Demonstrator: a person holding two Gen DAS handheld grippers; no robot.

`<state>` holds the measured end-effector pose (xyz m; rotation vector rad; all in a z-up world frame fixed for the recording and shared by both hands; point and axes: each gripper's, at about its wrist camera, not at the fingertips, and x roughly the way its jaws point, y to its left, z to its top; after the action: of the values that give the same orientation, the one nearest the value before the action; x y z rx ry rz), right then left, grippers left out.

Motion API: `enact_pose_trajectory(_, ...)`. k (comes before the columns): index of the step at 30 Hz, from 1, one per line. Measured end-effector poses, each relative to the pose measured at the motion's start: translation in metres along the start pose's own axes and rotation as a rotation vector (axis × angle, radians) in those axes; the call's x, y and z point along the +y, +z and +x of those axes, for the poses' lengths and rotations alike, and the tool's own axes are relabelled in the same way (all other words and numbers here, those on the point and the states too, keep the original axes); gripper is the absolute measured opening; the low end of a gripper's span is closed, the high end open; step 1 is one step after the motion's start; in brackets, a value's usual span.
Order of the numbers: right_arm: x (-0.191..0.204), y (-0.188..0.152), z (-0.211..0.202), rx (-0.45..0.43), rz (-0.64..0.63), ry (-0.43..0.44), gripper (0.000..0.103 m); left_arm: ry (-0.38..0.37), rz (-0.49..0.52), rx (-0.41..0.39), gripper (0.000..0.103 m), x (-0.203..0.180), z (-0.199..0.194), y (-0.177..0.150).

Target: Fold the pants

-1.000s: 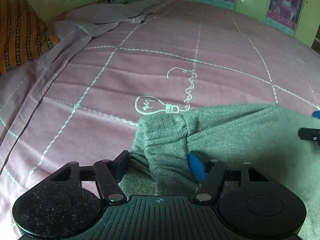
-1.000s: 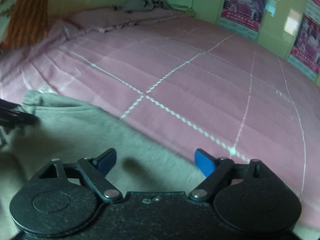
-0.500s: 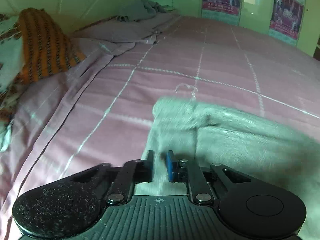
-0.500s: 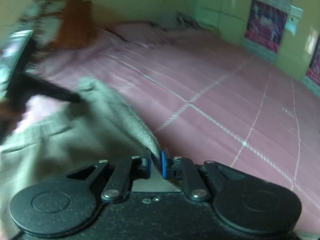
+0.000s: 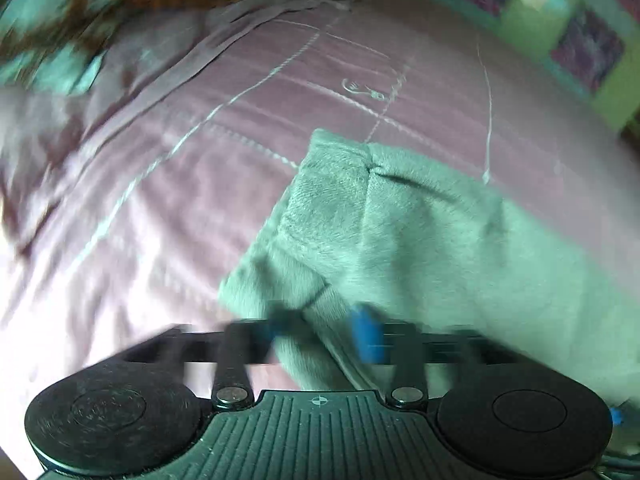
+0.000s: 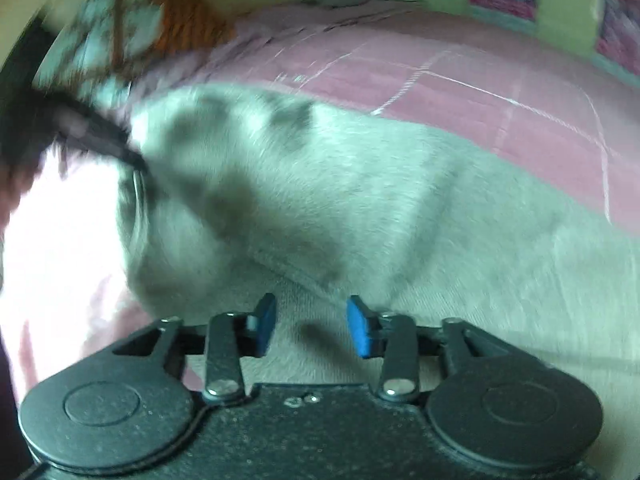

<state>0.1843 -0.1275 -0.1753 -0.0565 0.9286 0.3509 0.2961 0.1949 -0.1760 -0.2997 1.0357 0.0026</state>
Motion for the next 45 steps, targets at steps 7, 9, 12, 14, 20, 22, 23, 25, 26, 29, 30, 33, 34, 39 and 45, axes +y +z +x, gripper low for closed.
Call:
enact_pose_trajectory(7, -0.056, -0.017, -0.015, 0.005, 0.321, 0.005, 0.051, -0.211, -0.228, 0.037, 0.054, -0.006, 0.002, -0.019)
enact_pose_trajectory(9, -0.063, -0.025, -0.012, 0.005, 0.411, 0.036, 0.051, -0.221, -0.268, 0.083, 0.052, -0.013, 0.02, -0.026)
enact_pose_trajectory(12, -0.08, -0.033, -0.012, -0.004, 0.543, 0.071, 0.051, -0.191, -0.345, 0.106, 0.053, -0.014, 0.043, -0.036)
enact_pose_trajectory(14, -0.088, -0.04, -0.011, -0.007, 0.614, 0.085, 0.05, -0.191, -0.376, 0.083, 0.053, -0.013, 0.054, -0.037)
enact_pose_trajectory(20, -0.117, -0.045, 0.003, -0.089, 0.852, 0.088, 0.04, -0.169, -0.44, 0.03, 0.019, -0.012, 0.065, -0.028)
enact_pose_trajectory(22, -0.125, -0.044, 0.01, -0.116, 0.946, 0.077, 0.03, -0.167, -0.428, 0.028, 0.013, -0.012, 0.063, -0.026)
enact_pose_trajectory(23, -0.126, -0.043, 0.011, -0.114, 0.957, 0.069, 0.009, -0.172, -0.409, 0.023, 0.012, -0.012, 0.059, -0.024)
enact_pose_trajectory(25, -0.118, -0.039, 0.001, -0.134, 0.916, 0.058, 0.006, -0.189, -0.36, 0.002, 0.012, -0.014, 0.044, -0.019)
enact_pose_trajectory(26, -0.112, -0.036, -0.01, -0.161, 0.882, 0.061, 0.006, -0.193, -0.333, -0.011, 0.012, -0.014, 0.035, -0.017)
enact_pose_trajectory(29, -0.092, -0.029, -0.044, -0.213, 0.76, 0.09, 0.006, -0.215, -0.285, -0.024, 0.011, -0.011, 0.009, -0.013)
enact_pose_trajectory(30, -0.086, -0.028, -0.054, -0.222, 0.74, 0.111, 0.006, -0.224, -0.267, -0.029, 0.011, -0.01, 0.0, -0.015)
enact_pose_trajectory(33, -0.068, -0.03, -0.078, -0.22, 0.686, 0.159, 0.006, -0.213, -0.213, -0.032, 0.011, -0.001, -0.017, -0.028)
enact_pose_trajectory(34, -0.062, -0.033, -0.082, -0.2, 0.666, 0.167, 0.006, -0.191, -0.197, -0.031, 0.011, 0.003, -0.016, -0.033)
enact_pose_trajectory(39, -0.04, -0.062, -0.047, -0.043, 0.617, 0.095, 0.007, -0.11, -0.194, 0.016, 0.012, 0.029, 0.026, -0.056)
enact_pose_trajectory(45, -0.033, -0.061, -0.041, -0.05, 0.608, 0.051, 0.011, -0.108, -0.171, -0.039, 0.012, 0.017, 0.014, -0.056)
